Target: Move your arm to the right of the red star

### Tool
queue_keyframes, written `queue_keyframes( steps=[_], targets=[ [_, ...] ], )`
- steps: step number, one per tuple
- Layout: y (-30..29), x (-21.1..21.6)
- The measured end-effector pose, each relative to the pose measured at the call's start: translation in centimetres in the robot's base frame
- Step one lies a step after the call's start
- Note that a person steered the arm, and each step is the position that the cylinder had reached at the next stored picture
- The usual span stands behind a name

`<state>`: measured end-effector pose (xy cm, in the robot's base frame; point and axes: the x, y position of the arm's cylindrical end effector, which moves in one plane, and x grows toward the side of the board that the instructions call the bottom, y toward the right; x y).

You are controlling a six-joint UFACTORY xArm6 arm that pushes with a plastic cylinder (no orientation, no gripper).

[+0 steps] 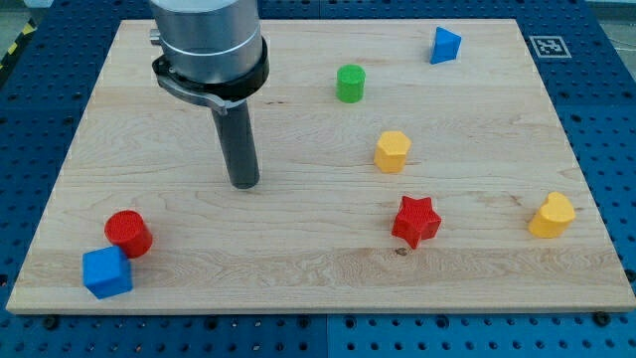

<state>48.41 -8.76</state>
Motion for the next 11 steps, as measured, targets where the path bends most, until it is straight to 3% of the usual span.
queue_keyframes(
  steps=[3, 7, 10, 11],
  targets=[
    [1.1, 0.0],
    [15.9, 0.8],
    [18.3, 0.6],
    [22.4, 0.6]
  ],
)
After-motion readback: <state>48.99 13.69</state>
